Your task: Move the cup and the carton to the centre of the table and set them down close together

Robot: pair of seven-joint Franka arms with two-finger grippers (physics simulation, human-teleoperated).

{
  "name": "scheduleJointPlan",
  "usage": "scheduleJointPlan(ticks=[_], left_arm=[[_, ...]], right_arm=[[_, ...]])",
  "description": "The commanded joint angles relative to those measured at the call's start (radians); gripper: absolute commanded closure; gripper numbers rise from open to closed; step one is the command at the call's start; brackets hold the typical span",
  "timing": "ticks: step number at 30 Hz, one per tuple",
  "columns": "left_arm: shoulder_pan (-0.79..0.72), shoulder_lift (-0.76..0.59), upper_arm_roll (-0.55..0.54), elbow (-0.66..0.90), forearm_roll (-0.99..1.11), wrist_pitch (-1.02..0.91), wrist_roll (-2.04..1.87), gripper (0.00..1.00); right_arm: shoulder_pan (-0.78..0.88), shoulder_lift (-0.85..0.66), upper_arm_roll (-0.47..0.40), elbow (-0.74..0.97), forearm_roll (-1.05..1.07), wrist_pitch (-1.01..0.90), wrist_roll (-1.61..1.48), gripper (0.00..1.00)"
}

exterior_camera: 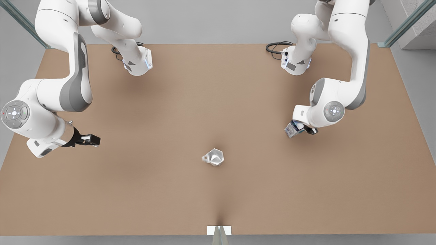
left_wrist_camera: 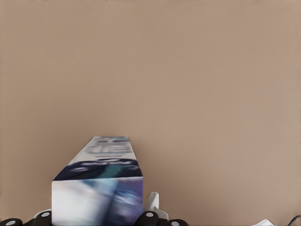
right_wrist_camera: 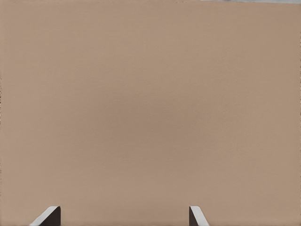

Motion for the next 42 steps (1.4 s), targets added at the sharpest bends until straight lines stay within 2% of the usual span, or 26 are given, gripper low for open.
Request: scheduleJointPlan(ticks=[1,9,16,25,28,33,34,35,42], left_arm=[[-0.007,0.0,-0.005,0.016,-0.065,-0.013,-0.006,0.57],[-0.045,0.026,-0.21,0.126,-0.063,0.015,-0.188,0.56],[-0.132,0.14,-0.372,0.246,-0.049,0.066,-0.475,0.55],[-0.238,0.29,-0.402,0.28,-0.019,0.308,-0.581,0.54],[-0.26,0.319,-0.431,0.28,0.125,0.354,-0.58,0.54],[-0.277,0.348,-0.444,0.277,0.227,0.38,-0.578,0.54],[-0.277,0.356,-0.444,0.278,0.225,0.386,-0.583,0.15],[-0.278,0.356,-0.444,0.277,0.225,0.397,-0.59,0.0],[-0.277,0.358,-0.444,0.278,0.225,0.428,-0.598,0.0]], right_arm=[[0.0,0.0,0.0,0.0,0.0,0.0,0.001,0.0],[-0.001,0.001,0.0,0.0,0.0,0.003,0.0,0.0],[-0.001,0.003,0.0,0.0,0.005,0.003,0.002,0.0],[0.002,0.001,0.0,0.0,0.003,0.0,0.003,0.0],[0.003,0.001,0.0,0.0,0.003,0.0,0.003,0.0],[0.002,0.001,0.0,0.0,0.002,0.0,0.003,0.0],[0.003,0.001,0.0,0.0,0.002,0.0,0.003,0.0],[0.002,0.0,0.0,0.0,0.003,-0.001,0.002,0.0],[0.005,0.0,0.0,0.0,0.0,-0.001,0.003,0.0]])
